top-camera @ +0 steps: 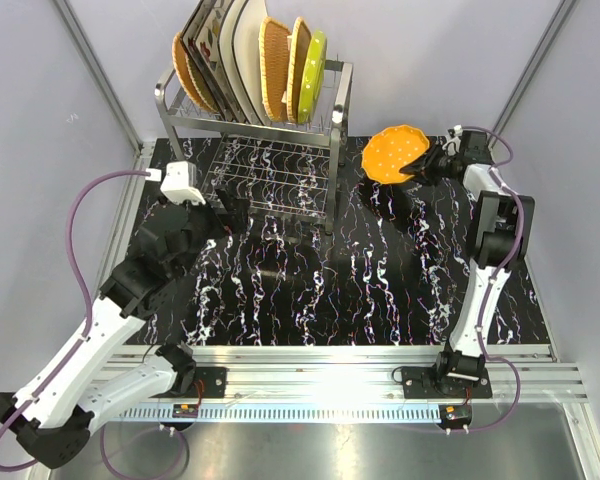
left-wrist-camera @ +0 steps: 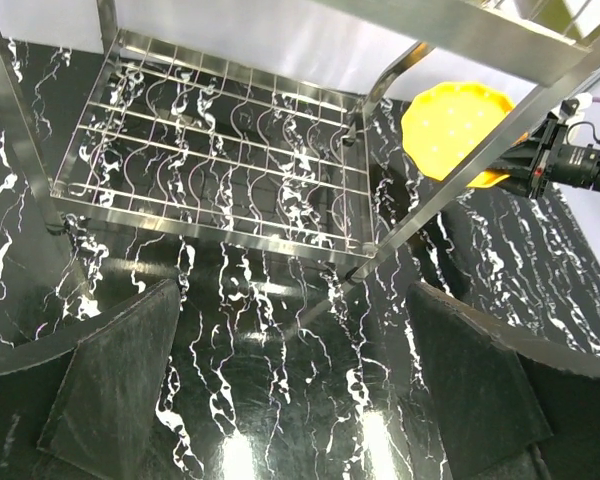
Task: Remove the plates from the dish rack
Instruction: Place the plate on the table
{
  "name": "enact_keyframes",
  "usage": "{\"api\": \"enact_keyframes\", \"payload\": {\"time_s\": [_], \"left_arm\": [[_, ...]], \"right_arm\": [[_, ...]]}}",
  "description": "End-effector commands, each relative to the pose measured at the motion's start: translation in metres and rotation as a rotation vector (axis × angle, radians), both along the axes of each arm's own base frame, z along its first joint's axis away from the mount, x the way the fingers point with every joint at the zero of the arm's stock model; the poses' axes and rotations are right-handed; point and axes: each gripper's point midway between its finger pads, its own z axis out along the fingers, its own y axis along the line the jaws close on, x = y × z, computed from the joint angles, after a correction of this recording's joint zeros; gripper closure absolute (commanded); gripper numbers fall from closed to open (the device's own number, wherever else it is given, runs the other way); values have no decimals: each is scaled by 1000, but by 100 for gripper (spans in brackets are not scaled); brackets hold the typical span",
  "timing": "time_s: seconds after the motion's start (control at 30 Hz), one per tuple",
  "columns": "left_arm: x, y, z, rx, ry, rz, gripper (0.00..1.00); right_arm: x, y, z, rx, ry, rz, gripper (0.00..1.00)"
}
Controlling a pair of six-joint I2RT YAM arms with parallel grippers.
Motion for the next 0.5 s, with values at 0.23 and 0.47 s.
{"api": "enact_keyframes", "payload": {"time_s": [0.23, 0.47], "left_arm": [[13, 0, 8, -45, -14, 48, 1], [17, 1, 7, -38, 9, 58, 1]], "right_arm": [[45, 29, 58, 26, -262, 93, 100], [58, 42, 45, 39, -260, 91, 100]]}}
